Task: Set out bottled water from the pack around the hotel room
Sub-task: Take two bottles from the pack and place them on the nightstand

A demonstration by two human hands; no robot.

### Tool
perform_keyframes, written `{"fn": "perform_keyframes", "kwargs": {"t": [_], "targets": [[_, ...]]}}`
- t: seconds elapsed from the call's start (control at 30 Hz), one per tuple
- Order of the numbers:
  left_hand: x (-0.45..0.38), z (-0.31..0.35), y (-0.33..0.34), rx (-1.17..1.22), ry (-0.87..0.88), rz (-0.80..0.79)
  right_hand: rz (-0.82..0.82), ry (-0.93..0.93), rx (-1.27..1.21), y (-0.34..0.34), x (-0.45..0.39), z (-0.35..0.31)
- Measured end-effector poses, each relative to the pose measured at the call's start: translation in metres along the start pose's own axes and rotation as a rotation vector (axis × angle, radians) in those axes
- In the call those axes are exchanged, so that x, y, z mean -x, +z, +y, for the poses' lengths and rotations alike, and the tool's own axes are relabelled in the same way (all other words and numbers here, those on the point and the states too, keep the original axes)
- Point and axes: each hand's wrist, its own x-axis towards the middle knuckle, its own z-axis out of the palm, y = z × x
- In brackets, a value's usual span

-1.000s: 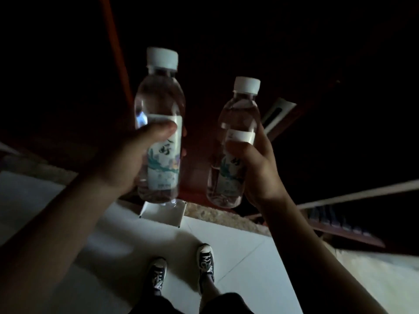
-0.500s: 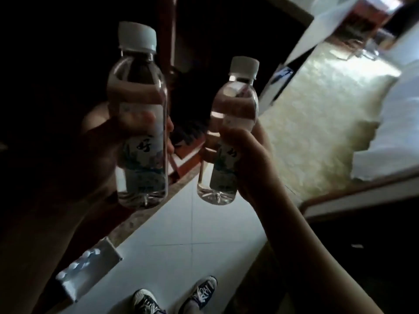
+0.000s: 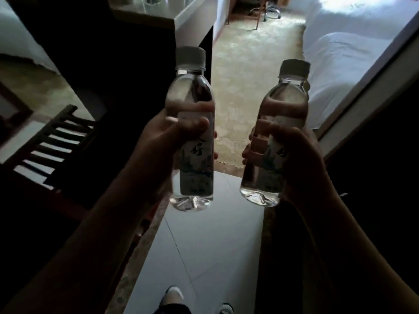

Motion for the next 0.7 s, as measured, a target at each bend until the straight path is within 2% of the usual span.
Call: {"fn": "perform_keyframes", "kwargs": {"t": [0.1,0.27,0.47,0.7], "targets": [[-0.041,-0.001,0.0,-0.025,-0.017,0.04,0.07,0.026,-0.021,-0.02,-0.034,-0.002],[-0.142,-0.01,-0.034,-0.032,-0.063,-0.003,0.166,0.028,-0.008,-0.031,-0.129,0.013],[-0.272,-0.01,-0.074,-0.025,-0.082,-0.049,0.191,0.019,0.046,-0.034,-0.252,0.02],[-0.409,-0.011,-0.075,0.017,-0.151,-0.116,0.25,-0.014,0.079,-0.07,-0.359,0.002]]}}
